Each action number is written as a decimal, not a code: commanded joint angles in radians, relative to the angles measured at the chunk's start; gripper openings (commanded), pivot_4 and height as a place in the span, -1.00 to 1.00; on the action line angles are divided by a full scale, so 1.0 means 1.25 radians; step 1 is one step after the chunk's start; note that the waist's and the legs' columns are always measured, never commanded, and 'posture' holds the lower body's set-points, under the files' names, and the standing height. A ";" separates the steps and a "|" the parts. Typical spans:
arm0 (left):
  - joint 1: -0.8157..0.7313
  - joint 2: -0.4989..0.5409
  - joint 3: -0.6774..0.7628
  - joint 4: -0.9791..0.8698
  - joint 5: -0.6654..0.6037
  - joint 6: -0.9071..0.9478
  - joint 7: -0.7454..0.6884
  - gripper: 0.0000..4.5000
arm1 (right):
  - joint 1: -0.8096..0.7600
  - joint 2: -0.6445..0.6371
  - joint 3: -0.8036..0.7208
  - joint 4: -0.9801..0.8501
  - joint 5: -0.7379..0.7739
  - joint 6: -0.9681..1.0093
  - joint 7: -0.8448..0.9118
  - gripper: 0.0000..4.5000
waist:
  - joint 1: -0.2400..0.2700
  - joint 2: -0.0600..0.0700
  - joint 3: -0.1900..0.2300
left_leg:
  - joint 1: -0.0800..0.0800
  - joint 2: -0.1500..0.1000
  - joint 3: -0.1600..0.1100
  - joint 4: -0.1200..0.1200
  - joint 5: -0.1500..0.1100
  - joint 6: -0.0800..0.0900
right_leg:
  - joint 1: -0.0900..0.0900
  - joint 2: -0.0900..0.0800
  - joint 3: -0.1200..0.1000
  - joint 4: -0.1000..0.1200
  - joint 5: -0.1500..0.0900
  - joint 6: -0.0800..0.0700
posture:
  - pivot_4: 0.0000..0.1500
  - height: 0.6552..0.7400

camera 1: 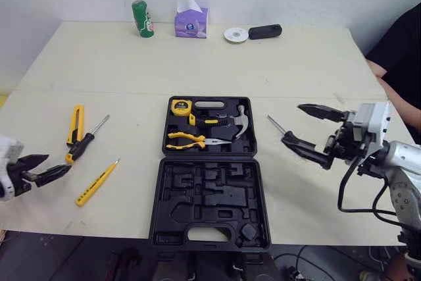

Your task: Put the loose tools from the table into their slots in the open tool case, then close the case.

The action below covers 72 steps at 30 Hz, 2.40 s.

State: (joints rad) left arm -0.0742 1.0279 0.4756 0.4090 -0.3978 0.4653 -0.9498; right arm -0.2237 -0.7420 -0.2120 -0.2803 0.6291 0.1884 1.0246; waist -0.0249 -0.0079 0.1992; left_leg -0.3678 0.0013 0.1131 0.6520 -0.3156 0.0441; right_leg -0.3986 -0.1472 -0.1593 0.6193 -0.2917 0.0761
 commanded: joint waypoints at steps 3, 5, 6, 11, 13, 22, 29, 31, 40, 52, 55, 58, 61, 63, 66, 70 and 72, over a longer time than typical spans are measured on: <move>-0.053 -0.003 -0.027 -0.009 0.014 0.019 0.029 0.97 | -0.016 0.021 0.032 -0.080 0.020 0.021 -0.009 1.00 | 0.001 0.000 0.000 | 0.000 0.000 0.000 0.000 0.000 0.000 | 0.000 0.000 0.000 0.000 0.000 0.000 | 1.00 1.00; -0.076 -0.009 -0.051 -0.011 0.019 0.034 0.035 0.97 | -0.012 0.029 0.039 -0.082 0.010 0.020 -0.013 1.00 | 0.002 0.000 0.000 | 0.000 -0.001 0.000 0.000 0.000 0.000 | 0.000 0.000 0.000 0.000 0.000 0.000 | 1.00 1.00; -0.083 -0.010 -0.059 -0.011 0.021 0.040 0.036 0.97 | -0.012 0.031 0.041 -0.082 0.006 0.020 -0.014 1.00 | 0.003 -0.001 0.000 | 0.000 -0.001 0.000 0.000 0.000 0.000 | 0.000 0.000 0.000 0.000 0.000 0.000 | 1.00 1.00; -0.140 -0.010 -0.108 -0.037 0.033 0.120 0.067 0.97 | -0.011 0.039 0.048 -0.081 -0.013 0.013 -0.018 1.00 | 0.005 -0.001 0.000 | -0.001 -0.001 0.000 0.001 0.000 0.000 | 0.000 0.000 0.000 0.000 0.000 0.000 | 1.00 1.00; -0.151 -0.009 -0.121 -0.049 0.037 0.132 0.073 0.97 | -0.007 0.038 0.049 -0.081 -0.019 0.008 -0.019 1.00 | 0.005 -0.001 0.000 | -0.001 -0.001 0.000 0.001 0.000 0.000 | 0.000 0.000 0.000 0.000 0.000 0.000 | 1.00 1.00; -0.190 -0.025 -0.162 -0.107 0.042 0.202 0.093 0.97 | -0.005 0.051 0.059 -0.077 -0.038 -0.006 -0.021 1.00 | 0.005 -0.001 0.000 | 0.000 -0.001 0.000 0.001 0.000 0.000 | 0.000 0.000 0.000 0.001 0.000 0.000 | 1.00 1.00; -0.204 -0.034 -0.170 -0.109 0.053 0.212 0.124 0.97 | -0.004 0.057 0.064 -0.078 -0.045 -0.011 -0.019 1.00 | 0.005 -0.001 0.000 | -0.001 -0.001 0.000 0.002 0.000 0.001 | 0.000 0.000 0.000 0.001 0.000 0.000 | 1.00 1.00; -0.209 -0.046 -0.172 -0.115 0.055 0.228 0.145 0.97 | -0.001 0.058 0.066 -0.079 -0.047 -0.012 -0.018 1.00 | 0.007 -0.001 0.000 | -0.001 -0.001 0.000 0.002 0.000 0.001 | 0.000 0.000 0.000 0.001 0.000 0.000 | 1.00 1.00; -0.221 -0.073 -0.182 -0.116 0.075 0.236 0.191 0.97 | 0.010 0.055 0.066 -0.096 -0.040 -0.010 -0.012 1.00 | 0.019 -0.001 0.000 | -0.001 0.000 0.000 0.003 0.000 0.001 | 0.000 0.000 0.000 0.001 0.000 0.000 | 1.00 1.00; -0.206 -0.085 -0.194 -0.115 0.094 0.229 0.190 -0.52 | 0.024 0.055 0.078 -0.126 -0.033 0.006 -0.006 1.00 | 0.019 -0.001 0.000 | -0.001 -0.001 0.000 0.003 0.000 0.001 | 0.000 0.000 0.000 0.002 0.000 0.000 | 1.00 1.00; -0.201 -0.089 -0.186 -0.118 0.089 0.220 0.187 -0.52 | 0.024 0.055 0.078 -0.125 -0.035 0.005 -0.008 1.00 | 0.019 -0.001 0.000 | 0.000 0.000 0.000 0.004 0.000 0.001 | 0.000 0.000 0.000 0.002 0.000 0.000 | 1.00 1.00; -0.187 -0.102 -0.138 -0.139 0.074 0.134 0.181 -0.52 | 0.035 0.054 0.071 -0.126 -0.041 -0.002 -0.013 1.00 | 0.019 -0.001 0.000 | -0.001 -0.001 0.000 0.004 0.000 0.001 | 0.000 0.000 0.000 0.002 0.000 0.000 | 1.00 1.00; -0.163 -0.115 -0.095 -0.163 0.054 0.064 0.164 -0.52 | 0.058 0.045 0.065 -0.131 -0.045 -0.006 -0.008 1.00 | 0.020 -0.001 0.000 | -0.001 0.000 0.000 0.004 0.000 0.001 | 0.000 0.000 0.000 0.001 0.000 0.000 | 1.00 1.00; -0.133 -0.119 -0.054 -0.191 0.029 0.017 0.136 -0.52 | 0.074 0.037 0.059 -0.127 -0.056 -0.021 0.002 1.00 | 0.020 -0.001 0.000 | -0.002 0.000 -0.001 0.004 0.000 0.001 | 0.000 0.000 -0.001 0.001 0.000 0.000 | 1.00 1.00; -0.109 -0.118 -0.009 -0.209 0.004 -0.029 0.110 -0.52 | 0.085 0.030 0.049 -0.121 -0.059 -0.031 0.008 1.00 | 0.019 -0.002 0.000 | -0.002 0.000 -0.001 0.004 0.000 0.001 | 0.000 0.000 -0.001 0.001 0.000 0.000 | 1.00 1.00; -0.115 -0.115 0.027 -0.232 -0.025 -0.105 0.063 -0.52 | 0.077 0.025 0.033 -0.092 -0.062 -0.041 0.010 1.00 | 0.019 -0.002 0.000 | -0.002 0.000 -0.001 0.005 0.000 0.001 | 0.001 0.000 -0.001 0.001 0.000 0.000 | 1.00 1.00; -0.118 -0.107 -0.004 -0.287 -0.013 -0.155 0.031 -0.52 | 0.077 0.020 0.026 -0.070 -0.072 -0.058 0.018 1.00 | 0.019 -0.002 0.000 | -0.002 0.000 -0.001 0.005 0.000 0.000 | 0.001 0.000 0.000 0.001 0.000 0.000 | 1.00 1.00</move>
State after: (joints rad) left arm -0.2135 0.8706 0.4712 0.1275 -0.4054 0.3257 -0.8760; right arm -0.1194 -0.7000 -0.1397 -0.3715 0.5412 0.1467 1.0377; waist -0.0008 -0.0102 0.1990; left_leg -0.3700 0.0017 0.1123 0.6583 -0.3157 0.0447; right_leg -0.3978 -0.1470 -0.1600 0.6203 -0.2917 0.0761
